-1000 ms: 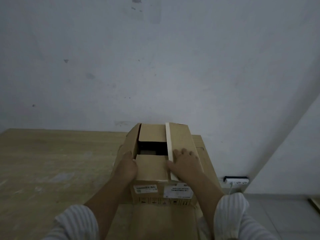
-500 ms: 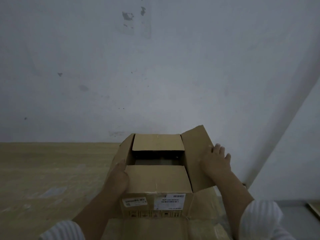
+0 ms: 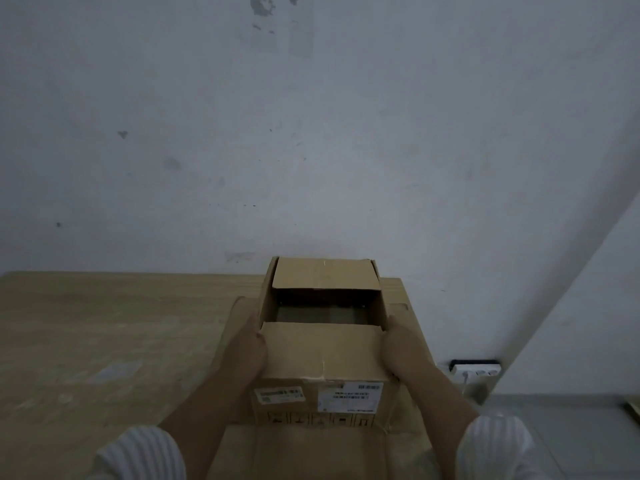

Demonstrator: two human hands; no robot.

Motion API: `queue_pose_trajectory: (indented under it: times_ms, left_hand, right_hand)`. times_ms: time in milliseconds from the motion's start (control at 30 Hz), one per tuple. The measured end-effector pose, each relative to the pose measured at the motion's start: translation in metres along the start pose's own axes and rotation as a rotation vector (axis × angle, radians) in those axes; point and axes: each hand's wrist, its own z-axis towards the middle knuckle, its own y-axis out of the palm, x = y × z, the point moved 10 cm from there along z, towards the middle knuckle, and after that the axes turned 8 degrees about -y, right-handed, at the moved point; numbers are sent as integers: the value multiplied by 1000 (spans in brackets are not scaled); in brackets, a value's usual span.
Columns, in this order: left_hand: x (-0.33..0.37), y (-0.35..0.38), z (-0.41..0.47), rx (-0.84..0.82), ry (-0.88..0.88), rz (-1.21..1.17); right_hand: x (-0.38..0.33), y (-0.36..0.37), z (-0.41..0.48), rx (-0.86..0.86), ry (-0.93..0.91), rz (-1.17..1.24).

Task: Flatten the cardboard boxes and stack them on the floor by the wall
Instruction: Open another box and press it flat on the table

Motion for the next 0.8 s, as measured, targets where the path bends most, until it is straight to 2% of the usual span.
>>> queue_pose_trajectory:
  times_ms: [100, 167, 267, 367, 433, 533, 600, 667, 733, 800]
  left_hand:
    - [-3, -5, -2, 21, -13, -69]
    - [-4, -11, -5, 49, 12, -109]
    - [-4, -20, -10, 72, 55, -149]
    - [-2, -27, -14, 9, 65, -214]
    - [-2, -35, -13, -37, 10, -263]
    - [-3, -41, -13, -154, -93, -294]
    - [-1, -40, -15, -255, -140, -408]
    - [4, -32, -25, -358, -161, -457]
    - [12, -23, -32, -374, -90, -198]
    - [19, -13, -37, -275, 19, 115]
  right_hand:
    - [-31, 6, 8, -4, -136, -491]
    - [-53, 22, 12, -67, -244, -638]
    - [-65, 30, 13, -135, -225, -633]
    - [-88, 2, 2, -18, -248, -557]
    - [-111, -30, -10, 72, -317, -458]
    - [-126, -70, -32, 49, -326, -263]
    - [-120, -81, -49, -66, -266, -123]
    - [-113, -67, -73, -299, -248, -87]
    - [-101, -38, -95, -501, -296, -264]
    - [-82, -6, -109, -583, -316, -432]
